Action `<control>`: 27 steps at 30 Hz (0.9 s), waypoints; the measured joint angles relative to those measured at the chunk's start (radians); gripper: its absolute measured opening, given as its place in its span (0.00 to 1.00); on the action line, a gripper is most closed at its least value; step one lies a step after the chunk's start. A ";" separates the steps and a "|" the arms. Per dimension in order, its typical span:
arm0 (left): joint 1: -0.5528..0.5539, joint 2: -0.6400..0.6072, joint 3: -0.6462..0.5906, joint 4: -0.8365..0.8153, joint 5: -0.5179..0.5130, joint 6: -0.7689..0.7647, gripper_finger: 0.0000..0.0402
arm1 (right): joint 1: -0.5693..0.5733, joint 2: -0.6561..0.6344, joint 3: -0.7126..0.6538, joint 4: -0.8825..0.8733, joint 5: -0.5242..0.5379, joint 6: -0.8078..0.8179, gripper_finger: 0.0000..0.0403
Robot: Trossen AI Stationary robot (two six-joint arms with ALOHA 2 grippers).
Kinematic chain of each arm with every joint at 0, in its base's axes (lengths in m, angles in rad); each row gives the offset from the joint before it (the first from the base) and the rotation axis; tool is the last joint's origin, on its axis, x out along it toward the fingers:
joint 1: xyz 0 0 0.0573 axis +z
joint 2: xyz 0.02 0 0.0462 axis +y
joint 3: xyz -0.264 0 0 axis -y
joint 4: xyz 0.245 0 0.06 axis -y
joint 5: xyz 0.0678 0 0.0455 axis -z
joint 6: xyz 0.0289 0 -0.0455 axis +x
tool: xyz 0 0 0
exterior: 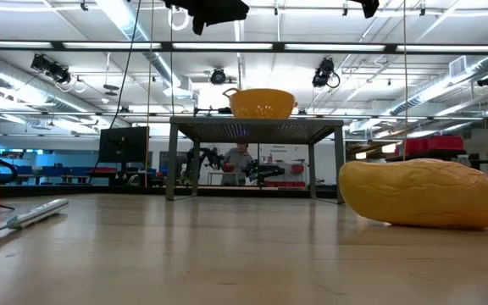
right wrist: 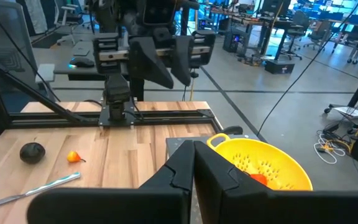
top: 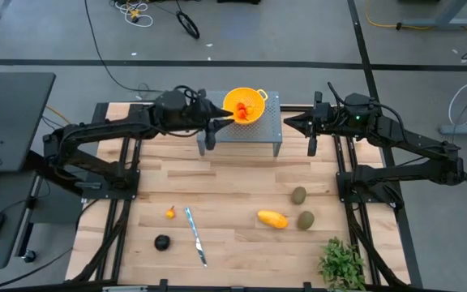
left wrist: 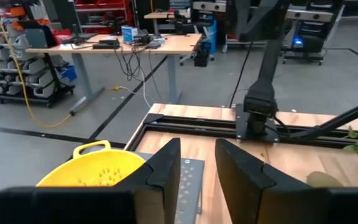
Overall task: Pick & Place Fruit
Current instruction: Put the kiwi into the colander bowl on the shelf
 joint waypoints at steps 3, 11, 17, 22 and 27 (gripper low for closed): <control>-0.013 0.000 0.000 0.001 0.000 -0.001 0.23 | 0.000 0.000 0.000 0.000 0.000 0.000 0.04; -0.065 -0.006 0.000 -0.007 0.083 -0.058 0.14 | 0.000 0.000 0.000 0.000 0.000 0.000 0.04; -0.118 -0.019 -0.001 -0.008 0.098 -0.060 0.05 | 0.000 0.000 0.000 0.000 0.000 0.000 0.04; -0.146 -0.049 -0.001 -0.002 0.094 -0.089 0.02 | 0.002 -0.035 0.000 -0.001 0.000 0.001 0.04; -0.163 -0.098 -0.001 -0.022 0.058 -0.096 0.03 | 0.002 -0.097 0.000 -0.016 0.000 0.008 0.04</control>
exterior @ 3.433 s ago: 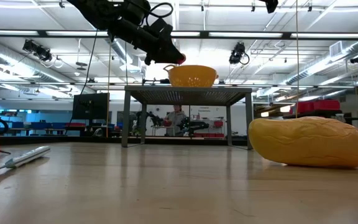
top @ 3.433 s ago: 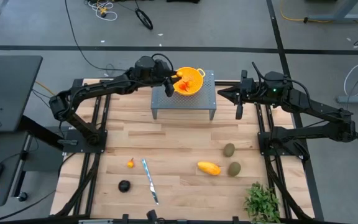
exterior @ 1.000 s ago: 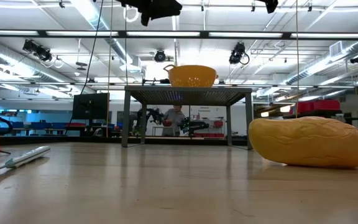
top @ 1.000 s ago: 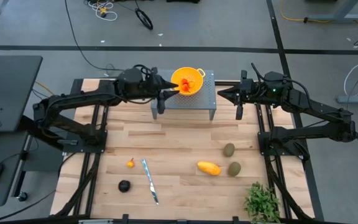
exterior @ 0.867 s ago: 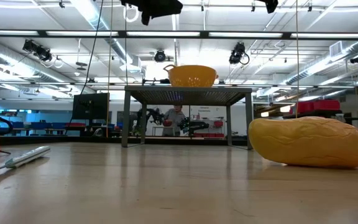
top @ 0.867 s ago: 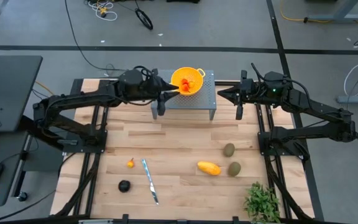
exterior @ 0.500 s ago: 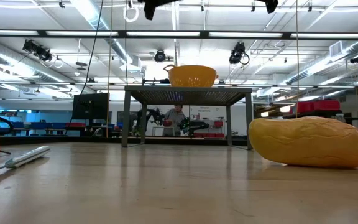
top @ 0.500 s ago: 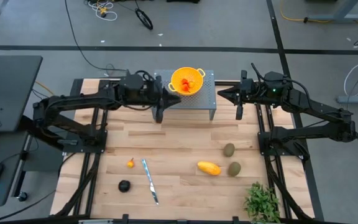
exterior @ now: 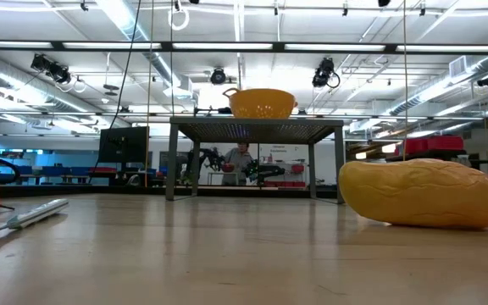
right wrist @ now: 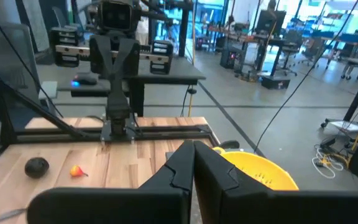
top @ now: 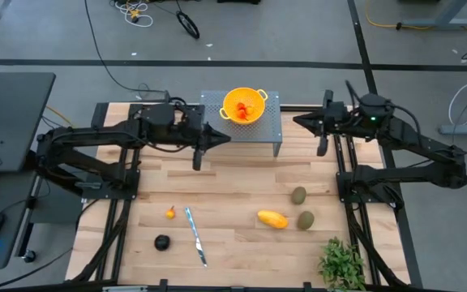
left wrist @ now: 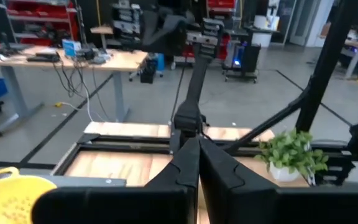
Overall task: Pick & Place Fruit
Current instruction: Put the kiwi into the colander bowl on the shelf
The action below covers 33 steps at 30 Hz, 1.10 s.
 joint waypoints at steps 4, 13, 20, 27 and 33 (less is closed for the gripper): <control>-0.001 -0.048 0.000 -0.025 -0.018 0.021 0.02 | 0.000 -0.038 0.000 -0.038 0.000 0.000 0.04; -0.001 -0.125 0.000 -0.120 -0.102 0.034 0.01 | 0.000 -0.063 0.000 -0.065 -0.001 0.027 0.04; -0.001 -0.162 0.000 -0.185 -0.118 0.017 0.02 | 0.000 -0.062 0.000 -0.093 -0.002 0.027 0.04; -0.002 -0.176 0.000 -0.218 -0.092 0.012 0.02 | 0.000 -0.063 0.000 -0.106 -0.005 0.027 0.04; -0.001 -0.175 0.000 -0.222 -0.092 0.002 0.01 | 0.012 -0.058 0.000 -0.221 -0.028 0.045 0.04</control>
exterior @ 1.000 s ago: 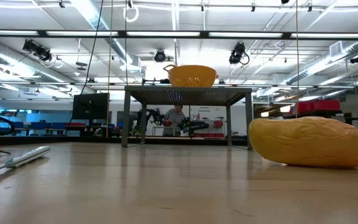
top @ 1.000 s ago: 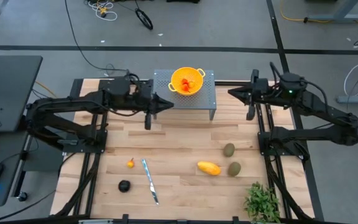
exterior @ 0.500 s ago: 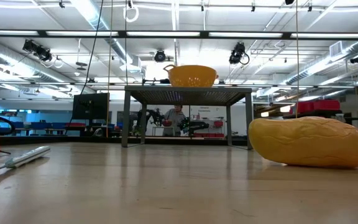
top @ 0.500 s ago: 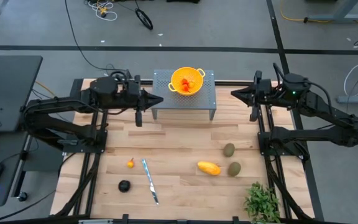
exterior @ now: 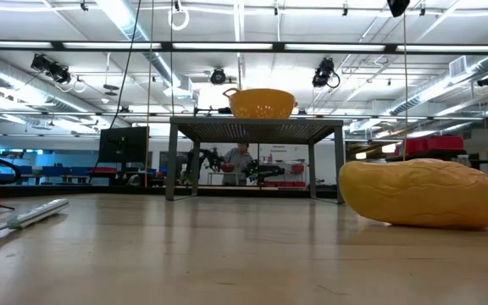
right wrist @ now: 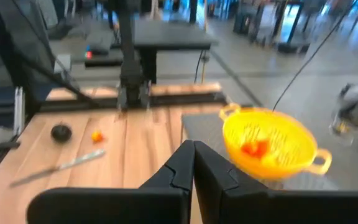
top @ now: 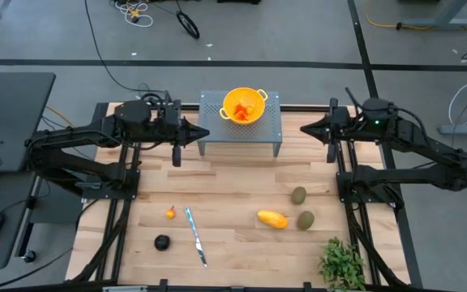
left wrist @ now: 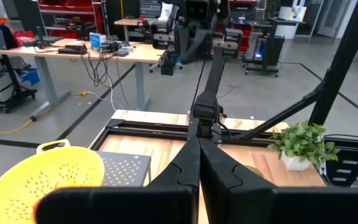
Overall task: Pick & Place Fruit
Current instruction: Put the kiwi into the colander bowl on the shelf
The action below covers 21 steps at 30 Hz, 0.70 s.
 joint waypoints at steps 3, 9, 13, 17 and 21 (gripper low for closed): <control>0.000 0.000 0.000 0.001 -0.004 -0.006 0.02 | 0.025 0.003 0.000 -0.049 0.000 0.004 0.04; 0.000 0.000 0.000 0.001 -0.008 -0.021 0.01 | 0.066 0.003 0.000 -0.075 0.012 -0.002 0.04; 0.000 0.000 0.000 0.001 -0.021 -0.038 0.02 | 0.077 0.003 0.000 -0.079 0.029 -0.003 0.04; 0.000 0.000 0.000 0.004 -0.027 -0.038 0.01 | 0.089 0.003 0.000 -0.079 0.029 -0.003 0.04; 0.000 0.000 0.000 0.004 -0.034 -0.040 0.02 | 0.106 0.011 0.000 -0.085 0.029 -0.003 0.04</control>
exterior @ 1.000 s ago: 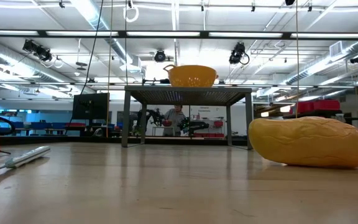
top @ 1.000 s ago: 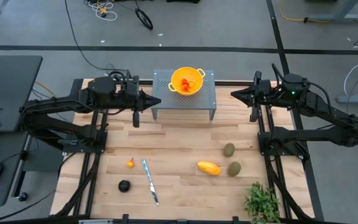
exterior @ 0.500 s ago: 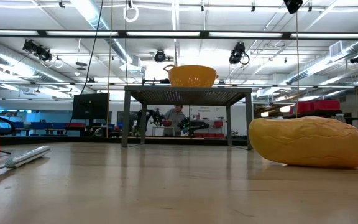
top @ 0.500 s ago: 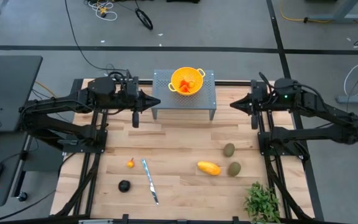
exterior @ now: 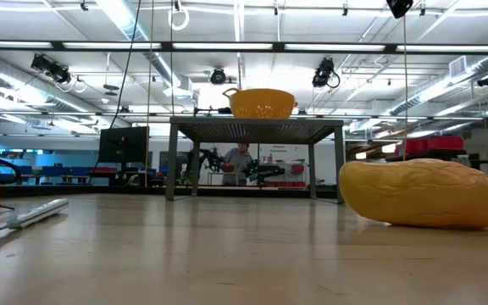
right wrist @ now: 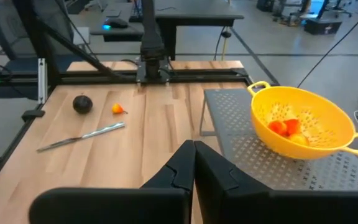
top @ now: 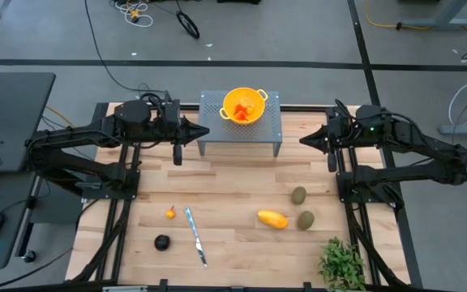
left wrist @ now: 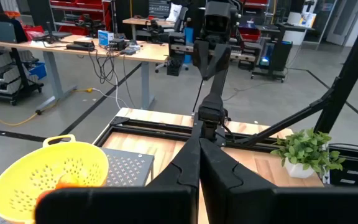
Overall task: Pick & Place Fruit
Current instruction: Put the kiwi into the colander bowl on the shelf
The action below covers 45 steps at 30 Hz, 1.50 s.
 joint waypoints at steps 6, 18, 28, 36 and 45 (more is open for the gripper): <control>0.000 0.000 0.000 0.000 -0.001 0.000 0.01 | 0.042 0.029 0.000 -0.060 0.000 0.004 0.04; 0.000 0.000 0.000 -0.002 -0.012 0.007 0.01 | 0.149 0.094 0.000 -0.113 0.011 0.020 0.04; 0.000 0.000 0.000 -0.003 -0.023 0.029 0.01 | 0.236 0.138 0.000 -0.136 0.027 0.080 0.02; 0.000 0.000 0.000 -0.003 -0.023 0.029 0.01 | 0.301 0.164 0.000 -0.196 0.027 0.092 0.01; 0.000 0.000 0.000 -0.003 -0.027 0.026 0.01 | 0.347 0.213 0.000 -0.216 0.027 0.092 0.01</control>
